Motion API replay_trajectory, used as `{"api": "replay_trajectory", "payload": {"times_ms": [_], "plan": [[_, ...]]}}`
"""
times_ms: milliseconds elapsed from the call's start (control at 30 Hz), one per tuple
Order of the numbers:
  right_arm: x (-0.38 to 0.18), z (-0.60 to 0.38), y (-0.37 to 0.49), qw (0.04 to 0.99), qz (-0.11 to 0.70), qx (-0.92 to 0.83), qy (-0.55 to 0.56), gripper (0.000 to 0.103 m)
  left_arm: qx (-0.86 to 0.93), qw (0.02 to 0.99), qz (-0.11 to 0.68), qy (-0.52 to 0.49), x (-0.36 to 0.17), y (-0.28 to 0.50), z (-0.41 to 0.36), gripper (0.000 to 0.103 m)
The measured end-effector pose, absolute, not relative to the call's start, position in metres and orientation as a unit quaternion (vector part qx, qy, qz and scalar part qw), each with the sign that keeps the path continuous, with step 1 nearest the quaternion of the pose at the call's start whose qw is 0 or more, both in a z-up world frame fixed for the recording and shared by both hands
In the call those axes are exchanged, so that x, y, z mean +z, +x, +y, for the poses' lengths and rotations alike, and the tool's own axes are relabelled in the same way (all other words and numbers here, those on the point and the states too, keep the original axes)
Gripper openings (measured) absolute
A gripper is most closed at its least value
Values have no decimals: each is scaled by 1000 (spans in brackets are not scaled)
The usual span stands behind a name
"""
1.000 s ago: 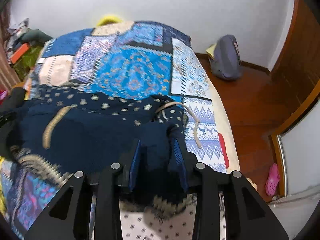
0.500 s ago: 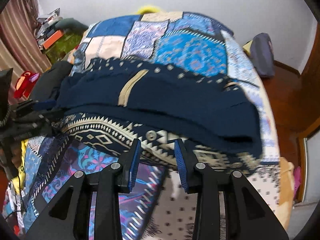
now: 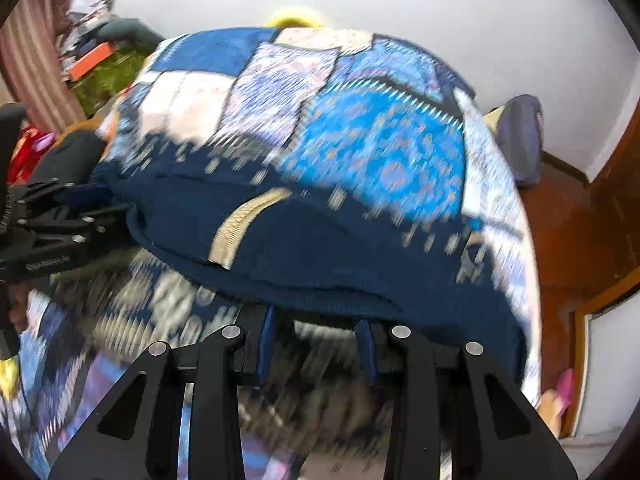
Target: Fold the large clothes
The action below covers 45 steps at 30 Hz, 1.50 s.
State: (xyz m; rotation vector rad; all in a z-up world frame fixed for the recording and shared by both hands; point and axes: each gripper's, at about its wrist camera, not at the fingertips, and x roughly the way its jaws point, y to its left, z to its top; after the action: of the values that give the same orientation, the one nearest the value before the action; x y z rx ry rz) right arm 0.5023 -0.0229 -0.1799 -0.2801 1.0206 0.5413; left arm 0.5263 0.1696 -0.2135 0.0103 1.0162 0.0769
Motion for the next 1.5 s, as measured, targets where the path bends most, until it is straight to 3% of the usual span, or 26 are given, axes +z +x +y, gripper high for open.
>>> {"api": "replay_trajectory", "payload": {"times_ms": [167,433,567,667,833,967,1233,1500], "plan": [[-147,-26,544,862,456,206,-82,31,116,890,441,-17,-164,568,208,56],[-120,-29,522,867,429,243,-75,31,98,908,406,-27,-126,547,221,57],[-135,-19,499,852,434,271,-113,32,45,906,420,-15,-140,523,199,61],[-157,-14,488,839,452,271,-136,40,16,892,452,-5,-165,510,181,61],[-199,-23,479,818,491,262,-143,43,-3,867,498,-29,-215,500,166,61],[-203,-49,477,829,494,246,-90,64,3,858,510,-69,-248,498,166,62],[-193,-89,486,835,499,221,-72,65,13,869,491,-64,-222,525,177,63],[-209,-137,493,840,513,166,-55,65,144,860,487,-51,-211,578,242,63]]}}
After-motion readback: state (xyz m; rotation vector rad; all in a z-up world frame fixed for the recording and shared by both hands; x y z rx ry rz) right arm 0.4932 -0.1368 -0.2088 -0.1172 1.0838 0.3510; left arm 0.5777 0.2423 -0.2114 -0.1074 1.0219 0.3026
